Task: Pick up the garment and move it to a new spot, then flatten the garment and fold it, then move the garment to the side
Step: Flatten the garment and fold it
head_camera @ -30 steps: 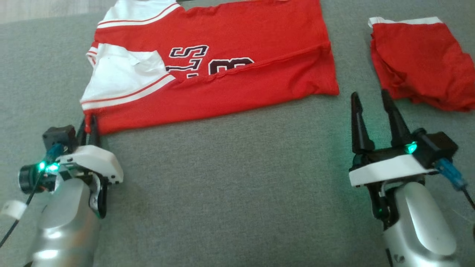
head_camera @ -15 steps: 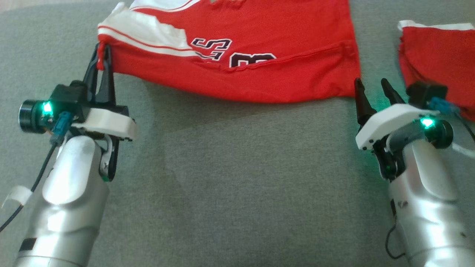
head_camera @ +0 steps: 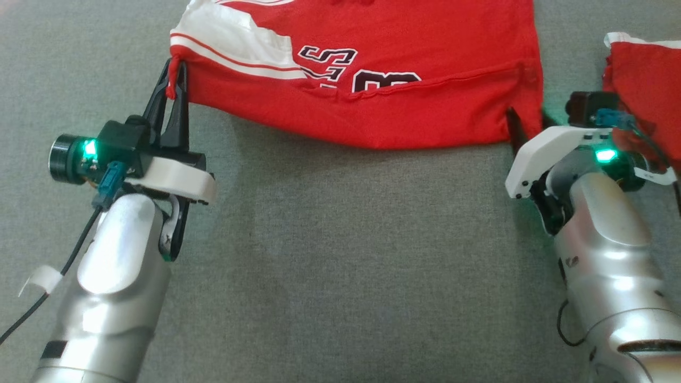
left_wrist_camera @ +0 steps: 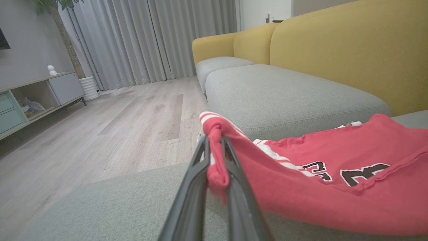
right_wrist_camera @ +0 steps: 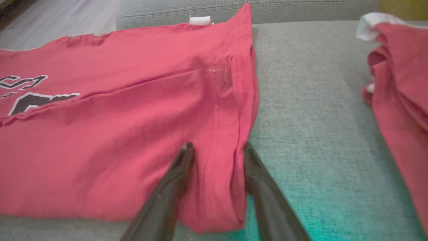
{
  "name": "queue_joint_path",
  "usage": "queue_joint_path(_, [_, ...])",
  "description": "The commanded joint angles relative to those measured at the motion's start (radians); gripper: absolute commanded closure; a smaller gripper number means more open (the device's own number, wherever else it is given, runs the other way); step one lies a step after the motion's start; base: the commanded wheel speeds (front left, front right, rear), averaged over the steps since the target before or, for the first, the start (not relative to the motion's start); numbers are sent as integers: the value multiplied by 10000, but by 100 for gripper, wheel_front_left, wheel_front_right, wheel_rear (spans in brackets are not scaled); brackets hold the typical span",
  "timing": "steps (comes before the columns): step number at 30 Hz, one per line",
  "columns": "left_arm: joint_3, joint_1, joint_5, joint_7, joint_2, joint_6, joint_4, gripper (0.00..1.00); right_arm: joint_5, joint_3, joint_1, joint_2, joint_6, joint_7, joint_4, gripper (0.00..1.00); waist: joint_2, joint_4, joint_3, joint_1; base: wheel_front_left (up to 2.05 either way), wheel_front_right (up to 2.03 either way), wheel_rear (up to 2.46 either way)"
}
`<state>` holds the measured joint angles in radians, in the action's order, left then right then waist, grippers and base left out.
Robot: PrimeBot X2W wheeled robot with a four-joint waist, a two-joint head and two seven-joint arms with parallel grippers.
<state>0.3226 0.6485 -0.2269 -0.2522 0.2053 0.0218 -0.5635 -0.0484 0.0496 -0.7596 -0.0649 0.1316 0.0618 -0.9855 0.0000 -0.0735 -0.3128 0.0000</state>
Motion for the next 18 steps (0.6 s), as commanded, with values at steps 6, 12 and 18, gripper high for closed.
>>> queue_joint_path(6, [-383,-96,-38,-94,306,-103,-261,100,464,-115,31,147,-9,-576,-112,100,0,105,396,0,0,0,0])
queue_joint_path(12, [-413,-537,-190,-64,444,-110,-960,100,57,-242,463,147,-9,-1135,8,100,0,271,1051,0,0,0,0])
queue_joint_path(18, [-396,-1343,-395,177,572,-131,-1373,100,-177,-454,1226,147,-9,-1044,406,100,0,434,1849,0,0,0,0])
